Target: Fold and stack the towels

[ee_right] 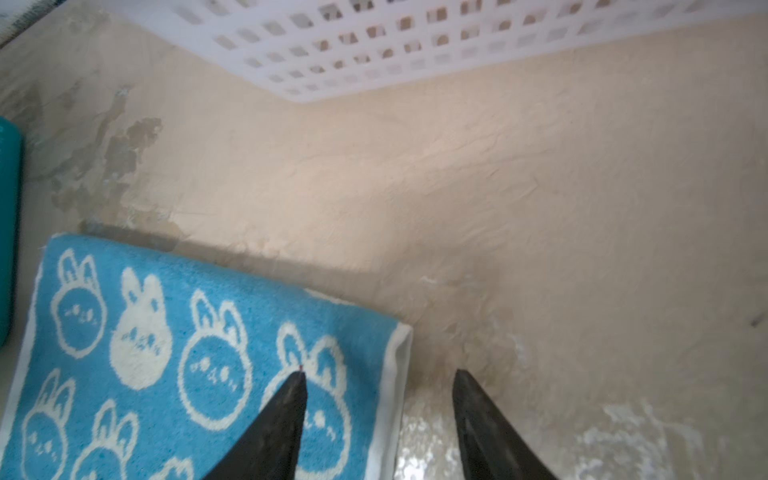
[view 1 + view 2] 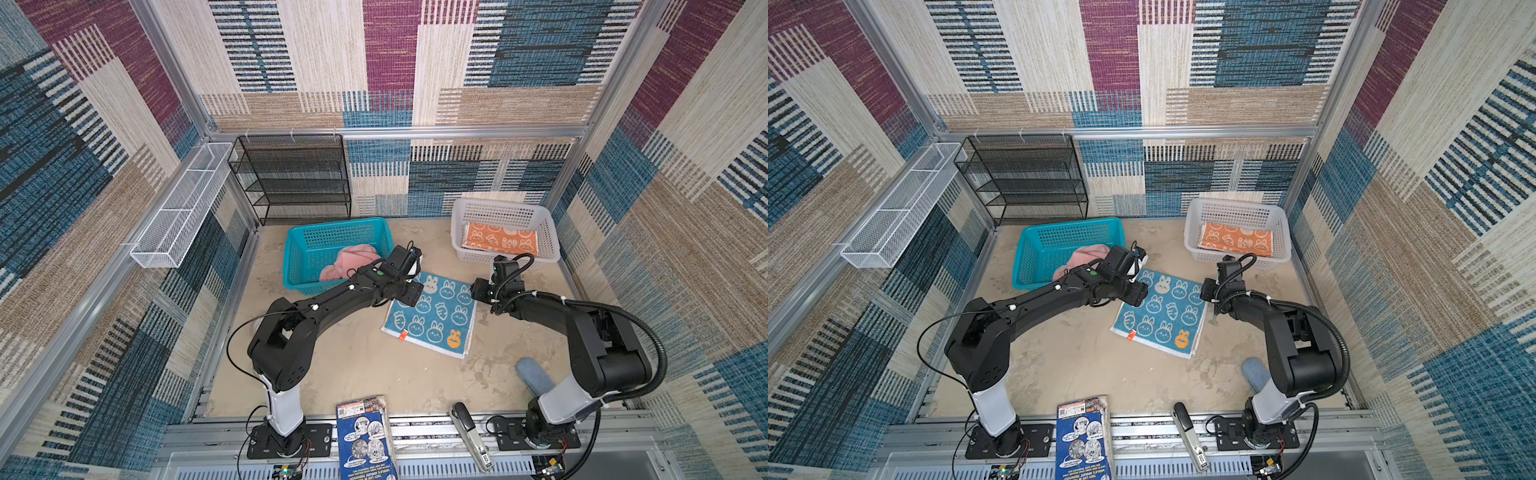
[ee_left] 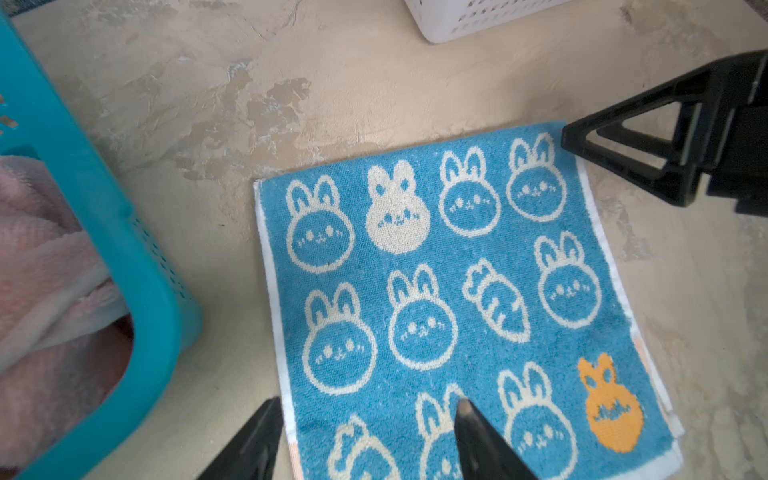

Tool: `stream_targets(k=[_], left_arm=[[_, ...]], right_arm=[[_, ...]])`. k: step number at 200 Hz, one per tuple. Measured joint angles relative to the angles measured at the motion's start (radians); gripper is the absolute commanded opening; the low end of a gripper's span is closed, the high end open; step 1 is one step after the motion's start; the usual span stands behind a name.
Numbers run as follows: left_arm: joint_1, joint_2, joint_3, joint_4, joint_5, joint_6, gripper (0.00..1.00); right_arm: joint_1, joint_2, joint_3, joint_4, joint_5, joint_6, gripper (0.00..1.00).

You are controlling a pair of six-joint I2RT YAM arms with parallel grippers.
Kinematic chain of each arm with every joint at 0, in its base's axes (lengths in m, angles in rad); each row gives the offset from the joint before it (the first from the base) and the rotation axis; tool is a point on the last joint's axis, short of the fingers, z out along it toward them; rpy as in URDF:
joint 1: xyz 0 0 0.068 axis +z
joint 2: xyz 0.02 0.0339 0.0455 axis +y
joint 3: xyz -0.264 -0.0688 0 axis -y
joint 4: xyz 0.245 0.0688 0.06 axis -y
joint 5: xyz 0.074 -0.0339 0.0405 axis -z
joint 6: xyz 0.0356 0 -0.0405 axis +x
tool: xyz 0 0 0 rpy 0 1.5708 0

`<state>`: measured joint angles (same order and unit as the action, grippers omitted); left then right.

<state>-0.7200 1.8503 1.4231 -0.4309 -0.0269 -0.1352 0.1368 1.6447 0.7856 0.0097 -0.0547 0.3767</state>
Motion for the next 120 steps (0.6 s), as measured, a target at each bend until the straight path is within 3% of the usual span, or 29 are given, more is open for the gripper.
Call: stream_targets(k=[36,83,120], left_arm=[[0.003,0.042,0.069,-0.037,-0.002,0.000,0.70],[0.024,0.168,0.257,-0.129,-0.031,-0.005,0.70],[0.049,0.296,0.429,-0.198,-0.041,-0.035,0.70]], right_arm=[[0.001,0.061,0.005,0.056,-0.025,-0.012,0.40],[-0.002,0.087,0.002,0.090,-0.028,-0.003,0.00],[-0.005,0.084,-0.016,0.114,-0.024,0.008,0.00]])
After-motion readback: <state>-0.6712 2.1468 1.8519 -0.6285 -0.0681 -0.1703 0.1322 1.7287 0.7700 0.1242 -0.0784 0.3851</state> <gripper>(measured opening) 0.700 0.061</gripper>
